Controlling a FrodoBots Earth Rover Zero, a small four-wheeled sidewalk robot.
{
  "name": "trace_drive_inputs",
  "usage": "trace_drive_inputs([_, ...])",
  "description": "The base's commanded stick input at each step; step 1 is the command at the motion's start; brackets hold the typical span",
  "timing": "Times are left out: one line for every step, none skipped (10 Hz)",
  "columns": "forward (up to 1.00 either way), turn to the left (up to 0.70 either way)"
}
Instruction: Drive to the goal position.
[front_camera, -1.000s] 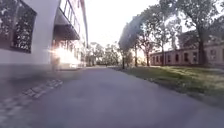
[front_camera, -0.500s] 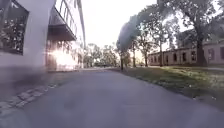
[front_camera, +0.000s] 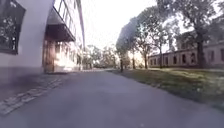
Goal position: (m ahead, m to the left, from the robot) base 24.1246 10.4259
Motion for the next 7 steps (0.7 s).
trace_drive_inputs([0.70, 0.35])
trace_drive_inputs([0.70, 0.35])
trace_drive_inputs([0.70, 0.35])
trace_drive_inputs([0.70, 0.35])
trace_drive_inputs([0.70, 0.35])
trace_drive_inputs([0.70, 0.35])
trace_drive_inputs([0.70, 0.35])
